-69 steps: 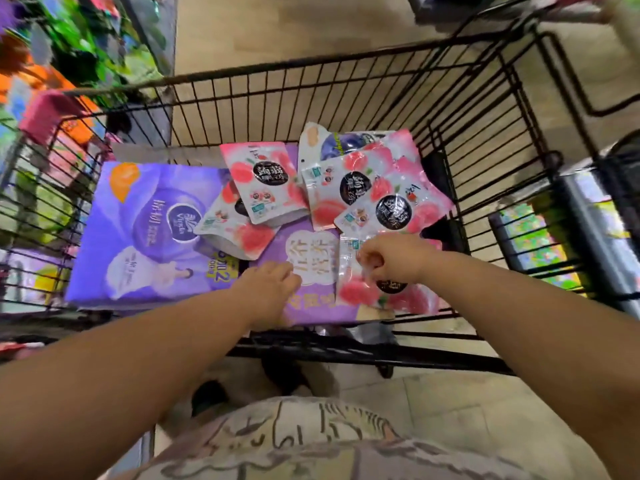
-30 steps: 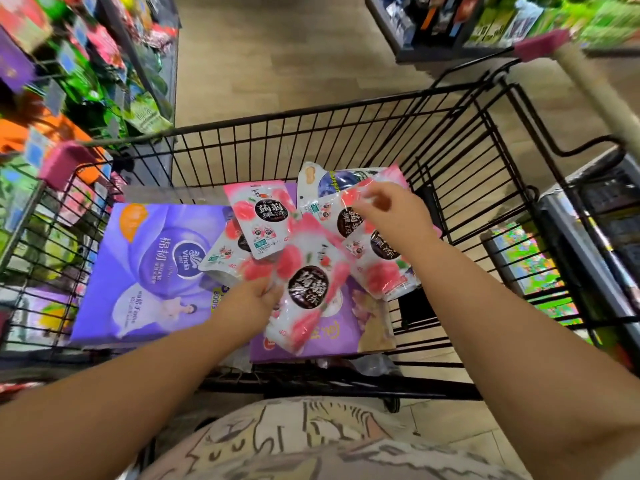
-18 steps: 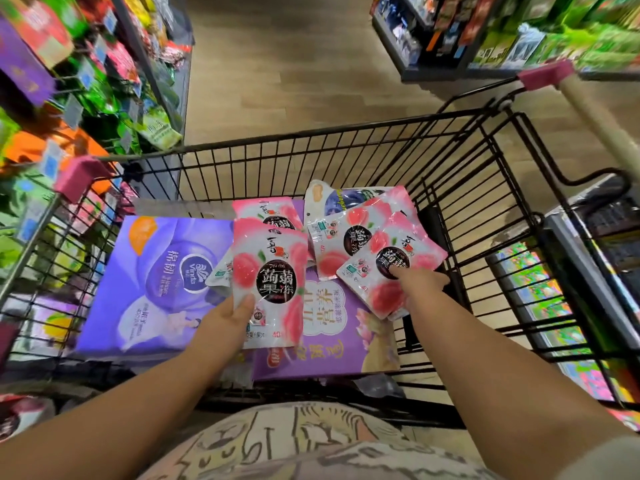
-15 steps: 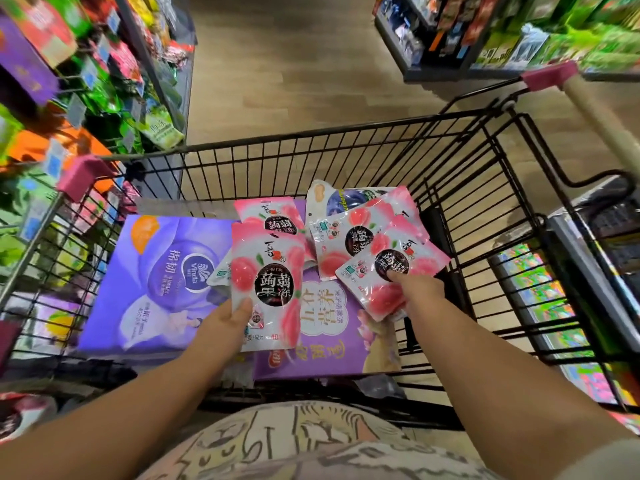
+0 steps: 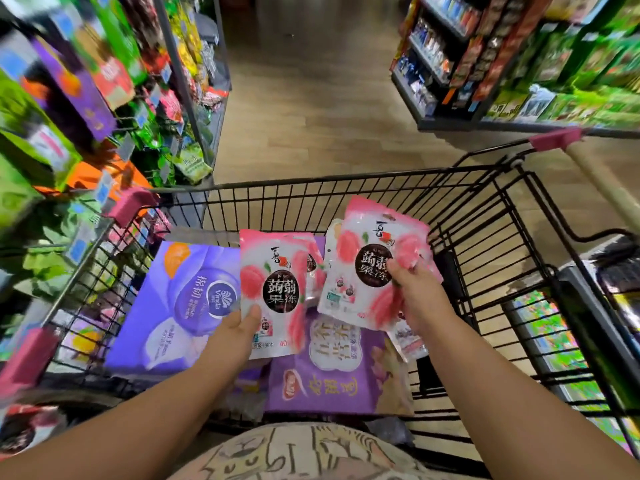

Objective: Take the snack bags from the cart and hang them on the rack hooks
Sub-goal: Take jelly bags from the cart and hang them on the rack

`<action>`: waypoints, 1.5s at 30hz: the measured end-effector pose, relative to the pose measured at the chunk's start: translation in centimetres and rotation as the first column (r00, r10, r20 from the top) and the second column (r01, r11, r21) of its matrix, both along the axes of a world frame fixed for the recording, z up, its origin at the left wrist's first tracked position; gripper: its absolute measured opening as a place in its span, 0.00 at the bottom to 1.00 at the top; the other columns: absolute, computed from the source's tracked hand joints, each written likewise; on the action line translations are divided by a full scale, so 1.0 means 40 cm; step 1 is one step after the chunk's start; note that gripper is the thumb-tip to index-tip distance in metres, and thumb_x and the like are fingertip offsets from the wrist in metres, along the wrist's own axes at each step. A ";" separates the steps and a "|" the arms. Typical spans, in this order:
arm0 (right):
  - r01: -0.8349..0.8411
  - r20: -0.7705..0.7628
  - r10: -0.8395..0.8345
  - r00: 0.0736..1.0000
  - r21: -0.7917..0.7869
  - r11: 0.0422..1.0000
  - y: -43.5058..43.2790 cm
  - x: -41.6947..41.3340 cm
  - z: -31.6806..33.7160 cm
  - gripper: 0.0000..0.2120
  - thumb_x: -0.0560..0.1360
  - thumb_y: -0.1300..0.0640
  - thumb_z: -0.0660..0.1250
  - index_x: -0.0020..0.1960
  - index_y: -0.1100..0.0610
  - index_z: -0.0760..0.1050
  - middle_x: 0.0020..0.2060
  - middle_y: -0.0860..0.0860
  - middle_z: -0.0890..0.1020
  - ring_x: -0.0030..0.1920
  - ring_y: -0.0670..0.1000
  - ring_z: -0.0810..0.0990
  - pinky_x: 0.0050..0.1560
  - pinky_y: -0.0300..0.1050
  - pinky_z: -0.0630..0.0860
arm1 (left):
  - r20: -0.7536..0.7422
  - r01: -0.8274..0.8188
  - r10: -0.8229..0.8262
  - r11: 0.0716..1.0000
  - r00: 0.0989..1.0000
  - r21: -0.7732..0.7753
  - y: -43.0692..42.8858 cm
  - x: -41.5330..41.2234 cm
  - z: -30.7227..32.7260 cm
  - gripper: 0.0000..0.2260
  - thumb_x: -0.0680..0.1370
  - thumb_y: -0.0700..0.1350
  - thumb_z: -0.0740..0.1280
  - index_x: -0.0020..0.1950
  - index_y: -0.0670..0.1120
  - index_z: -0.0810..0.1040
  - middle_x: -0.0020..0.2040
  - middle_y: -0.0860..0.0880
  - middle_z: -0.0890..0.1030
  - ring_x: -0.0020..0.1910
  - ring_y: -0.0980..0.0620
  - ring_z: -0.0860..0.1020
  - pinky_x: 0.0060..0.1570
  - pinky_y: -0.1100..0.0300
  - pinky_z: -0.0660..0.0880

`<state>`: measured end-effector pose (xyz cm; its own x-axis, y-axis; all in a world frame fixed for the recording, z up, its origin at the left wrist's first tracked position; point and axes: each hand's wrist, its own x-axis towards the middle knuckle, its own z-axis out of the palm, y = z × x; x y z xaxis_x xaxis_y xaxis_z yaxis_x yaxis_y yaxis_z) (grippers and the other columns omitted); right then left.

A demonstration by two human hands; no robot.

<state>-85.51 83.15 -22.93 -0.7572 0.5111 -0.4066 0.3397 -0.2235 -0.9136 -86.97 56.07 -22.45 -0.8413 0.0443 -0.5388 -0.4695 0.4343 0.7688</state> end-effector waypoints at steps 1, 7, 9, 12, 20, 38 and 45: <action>-0.057 -0.026 0.058 0.998 0.010 0.998 -0.028 -0.010 0.032 0.09 0.77 0.57 0.68 0.57 0.53 0.76 0.53 0.55 0.84 0.56 0.56 0.81 0.60 0.56 0.76 | 0.010 -0.022 0.022 0.999 1.000 0.047 -0.011 -0.009 0.003 0.28 0.76 0.64 0.61 0.70 0.51 0.71 0.69 0.48 0.73 0.67 0.44 0.71 0.69 0.50 0.65; -0.355 -0.148 0.397 0.906 0.245 0.902 -0.228 -0.081 0.189 0.05 0.78 0.64 0.66 0.46 0.56 0.76 0.36 0.46 0.82 0.36 0.39 0.79 0.43 0.34 0.74 | 0.078 -0.194 0.178 0.896 0.981 0.400 -0.073 -0.035 0.089 0.16 0.79 0.59 0.59 0.59 0.51 0.76 0.52 0.45 0.83 0.42 0.47 0.84 0.35 0.54 0.80; -0.387 -0.180 0.451 0.874 0.305 0.870 -0.291 -0.104 0.234 0.08 0.77 0.65 0.67 0.45 0.53 0.76 0.34 0.43 0.82 0.35 0.36 0.79 0.41 0.32 0.74 | 0.070 -0.213 0.205 0.859 0.976 0.465 -0.096 -0.033 0.124 0.13 0.82 0.52 0.57 0.58 0.48 0.77 0.44 0.45 0.84 0.31 0.51 0.82 0.23 0.62 0.74; -0.392 -0.213 0.501 0.839 0.404 0.827 -0.379 -0.140 0.283 0.05 0.77 0.63 0.68 0.43 0.56 0.75 0.33 0.45 0.80 0.31 0.35 0.75 0.37 0.35 0.70 | 0.030 -0.244 0.274 0.794 0.961 0.557 -0.157 -0.031 0.179 0.15 0.82 0.55 0.54 0.53 0.49 0.77 0.38 0.52 0.85 0.30 0.54 0.82 0.28 0.59 0.76; -0.476 -0.276 0.665 0.694 0.517 0.711 -0.607 -0.201 0.371 0.12 0.77 0.60 0.69 0.36 0.53 0.71 0.26 0.41 0.76 0.28 0.37 0.70 0.34 0.32 0.66 | -0.050 -0.304 0.459 0.662 0.887 0.685 -0.305 0.007 0.297 0.17 0.64 0.43 0.72 0.51 0.41 0.82 0.46 0.39 0.85 0.42 0.43 0.83 0.48 0.43 0.80; -0.874 -0.287 0.916 0.281 0.316 0.368 -0.971 -0.228 0.585 0.30 0.56 0.52 0.81 0.55 0.53 0.75 0.47 0.56 0.83 0.43 0.53 0.83 0.45 0.52 0.81 | -0.342 -0.553 0.821 0.564 0.457 0.613 -0.634 0.072 0.542 0.09 0.76 0.61 0.65 0.47 0.58 0.81 0.48 0.54 0.85 0.49 0.51 0.83 0.52 0.49 0.78; -0.884 -0.457 0.873 0.168 0.321 0.339 -1.041 -0.201 0.665 0.24 0.59 0.54 0.83 0.50 0.56 0.78 0.41 0.55 0.85 0.41 0.53 0.84 0.47 0.49 0.80 | -0.387 -0.464 0.829 0.550 0.404 0.694 -0.671 0.131 0.643 0.11 0.79 0.57 0.61 0.55 0.54 0.79 0.52 0.51 0.85 0.50 0.52 0.83 0.52 0.53 0.78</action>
